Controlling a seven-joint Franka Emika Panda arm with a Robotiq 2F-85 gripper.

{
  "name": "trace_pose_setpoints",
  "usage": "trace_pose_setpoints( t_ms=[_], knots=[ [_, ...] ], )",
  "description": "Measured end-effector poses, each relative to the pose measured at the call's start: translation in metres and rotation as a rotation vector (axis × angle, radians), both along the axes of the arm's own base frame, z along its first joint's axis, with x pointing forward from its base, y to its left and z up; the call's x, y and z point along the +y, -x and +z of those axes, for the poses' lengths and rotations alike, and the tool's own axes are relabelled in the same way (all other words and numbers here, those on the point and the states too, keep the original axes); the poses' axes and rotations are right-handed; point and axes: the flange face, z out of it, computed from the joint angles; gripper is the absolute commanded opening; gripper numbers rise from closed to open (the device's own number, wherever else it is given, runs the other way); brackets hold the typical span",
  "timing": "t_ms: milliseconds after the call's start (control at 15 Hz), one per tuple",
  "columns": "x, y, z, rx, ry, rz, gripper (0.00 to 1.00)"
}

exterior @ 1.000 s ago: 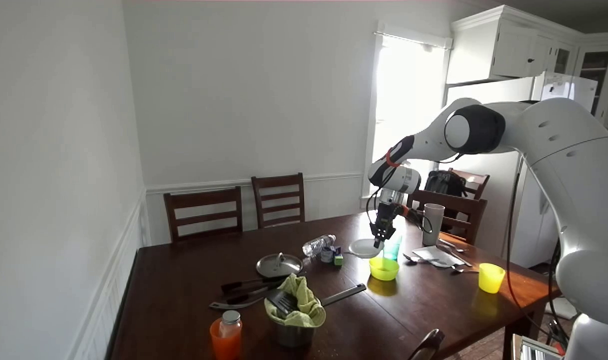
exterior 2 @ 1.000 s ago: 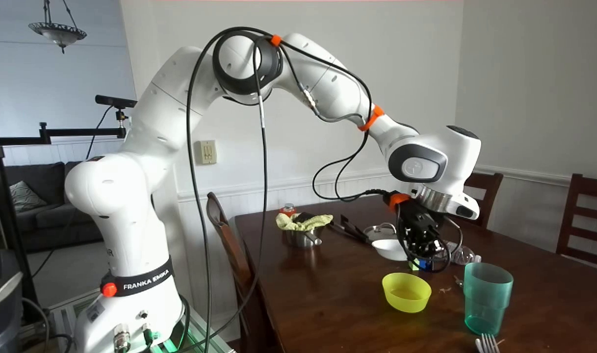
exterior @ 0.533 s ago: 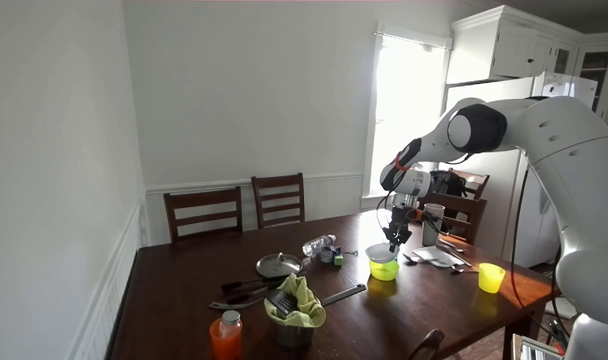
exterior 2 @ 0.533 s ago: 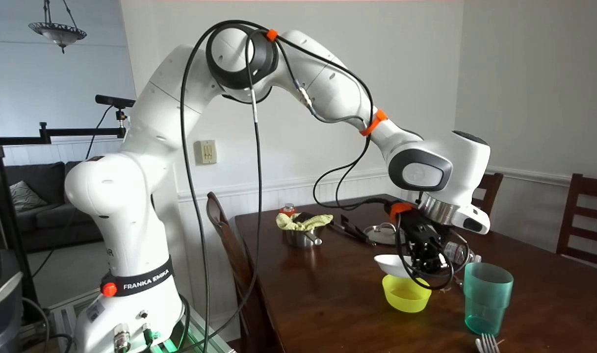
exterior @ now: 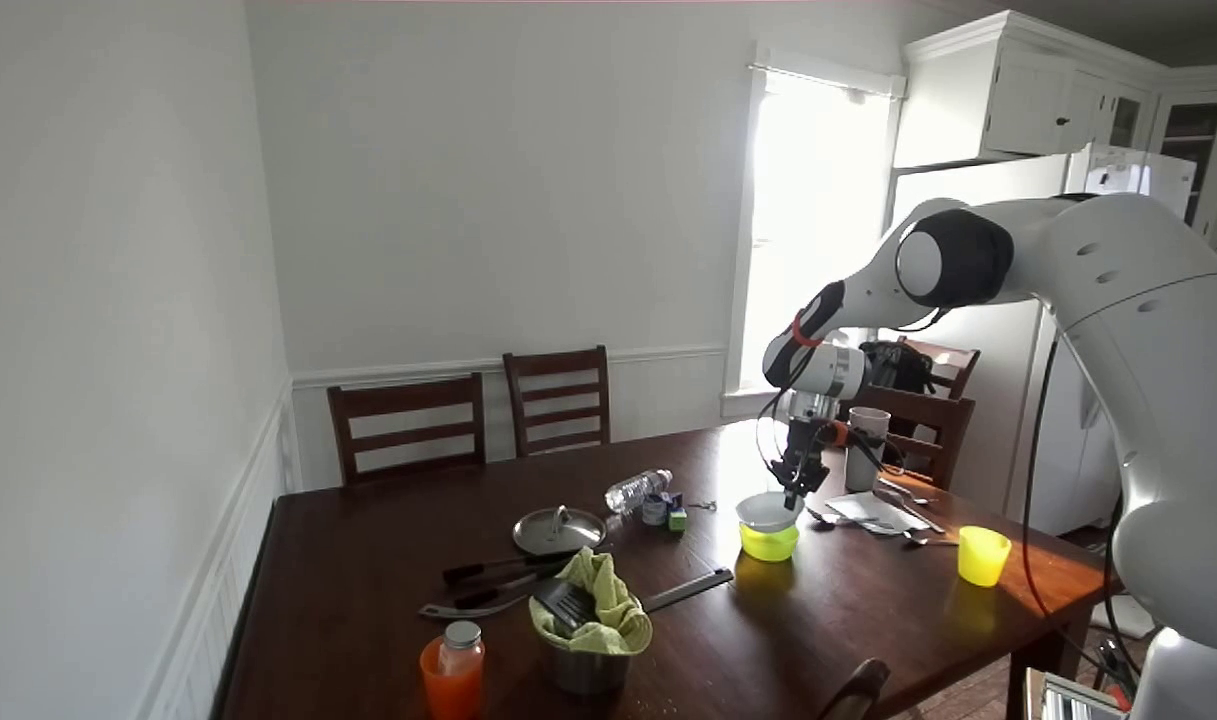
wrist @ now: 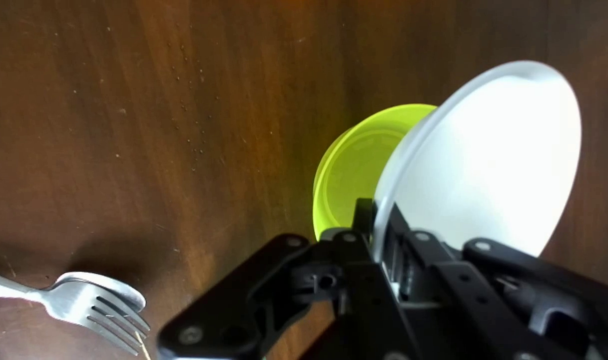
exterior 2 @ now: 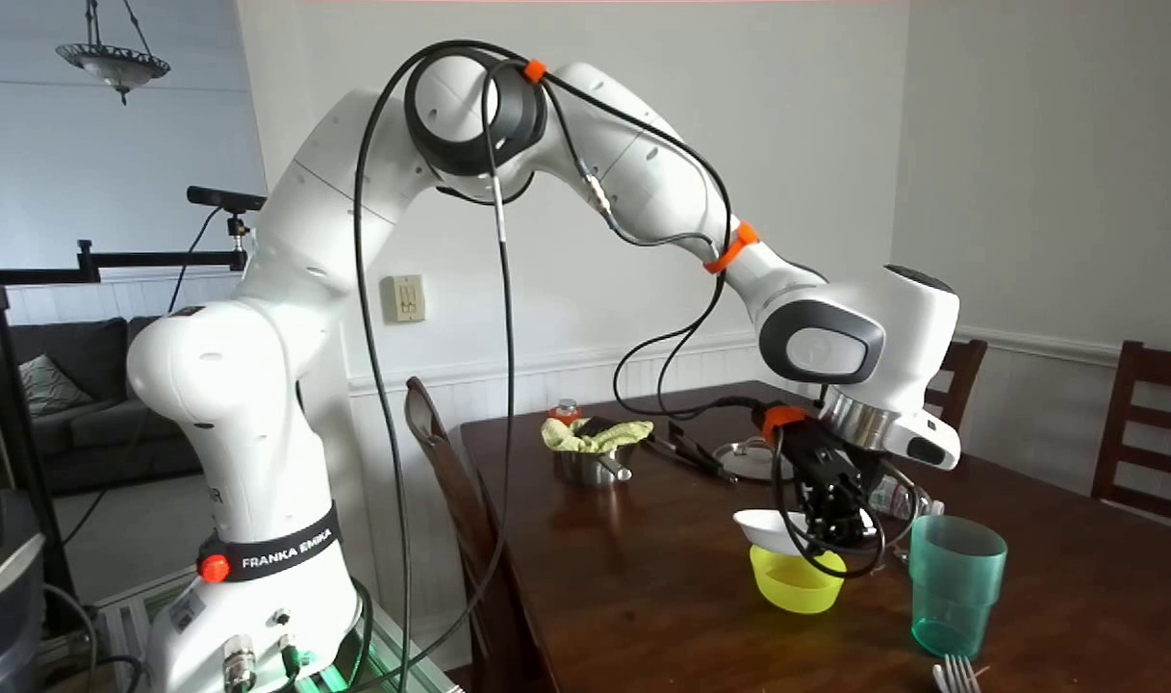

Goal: Take the blue cup out of the bowl then put the white plate onto it

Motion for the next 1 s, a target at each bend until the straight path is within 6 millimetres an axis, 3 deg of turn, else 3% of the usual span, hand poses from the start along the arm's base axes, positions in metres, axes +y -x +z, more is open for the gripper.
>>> trace_pose_setpoints(
  t_ms=[867,933,1000],
  knots=[
    [-0.003,0.001,-0.027,0.005,0.032,-0.019,0.03],
    [-0.003,0.001,-0.027,0.004,0.033,-0.02,0.33],
    [-0.003,0.001,-0.027,0.004,0.034,-0.021,0.35]
  ],
)
